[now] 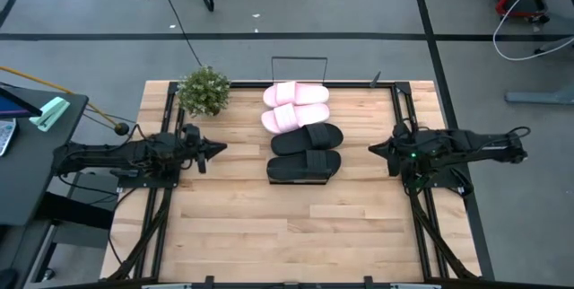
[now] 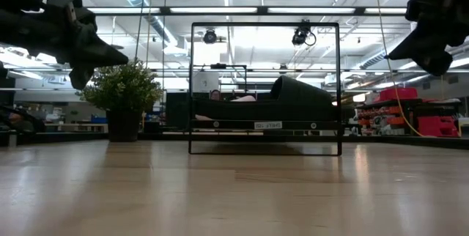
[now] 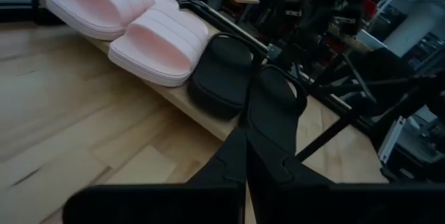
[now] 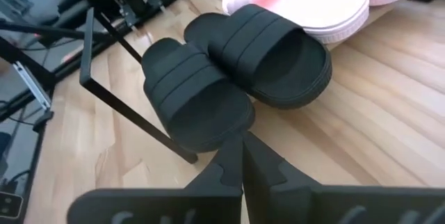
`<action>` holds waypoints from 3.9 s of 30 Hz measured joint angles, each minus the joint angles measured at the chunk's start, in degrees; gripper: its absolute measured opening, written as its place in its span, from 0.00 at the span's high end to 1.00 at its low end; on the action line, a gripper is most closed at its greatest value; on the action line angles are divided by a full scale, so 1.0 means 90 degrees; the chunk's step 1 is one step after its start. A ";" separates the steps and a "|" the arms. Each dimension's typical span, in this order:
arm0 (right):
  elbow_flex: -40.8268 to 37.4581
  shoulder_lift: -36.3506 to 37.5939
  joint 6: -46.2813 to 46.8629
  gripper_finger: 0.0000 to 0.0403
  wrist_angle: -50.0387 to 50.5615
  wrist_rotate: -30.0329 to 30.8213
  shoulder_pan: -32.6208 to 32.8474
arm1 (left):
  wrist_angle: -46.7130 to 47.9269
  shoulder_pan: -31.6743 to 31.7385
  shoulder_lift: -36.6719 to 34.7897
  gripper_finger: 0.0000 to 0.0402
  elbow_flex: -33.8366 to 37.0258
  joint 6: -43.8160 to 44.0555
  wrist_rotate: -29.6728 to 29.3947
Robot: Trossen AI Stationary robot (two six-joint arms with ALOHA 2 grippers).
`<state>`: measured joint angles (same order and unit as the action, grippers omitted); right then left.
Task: Pick and place slides into the shelf
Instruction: Return to Home Position
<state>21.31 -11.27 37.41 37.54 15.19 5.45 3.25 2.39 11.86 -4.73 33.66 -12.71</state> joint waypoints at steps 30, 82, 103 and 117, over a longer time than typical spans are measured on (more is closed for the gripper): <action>-0.2306 0.0712 -0.1259 1.00 -0.4550 -0.0311 -0.0002 | -0.0007 0.0002 0.0012 0.96 -0.0010 -0.0482 -0.0084; -0.2311 0.0709 -0.2327 0.97 -0.4313 -0.1701 -0.0015 | 0.0000 0.0000 0.0012 0.92 -0.0010 -0.0485 -0.0080; -0.2311 0.0709 -0.2331 0.97 -0.4316 -0.1701 -0.0015 | 0.0000 0.0002 0.0012 0.95 -0.0007 -0.0485 -0.0080; -0.2311 0.0709 -0.2336 0.97 -0.4316 -0.1701 -0.0015 | 0.0000 0.0000 0.0012 0.92 -0.0007 -0.0485 -0.0080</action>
<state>0.51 -4.89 16.38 -1.30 -0.12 5.32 3.25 2.40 11.97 -4.80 29.30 -13.43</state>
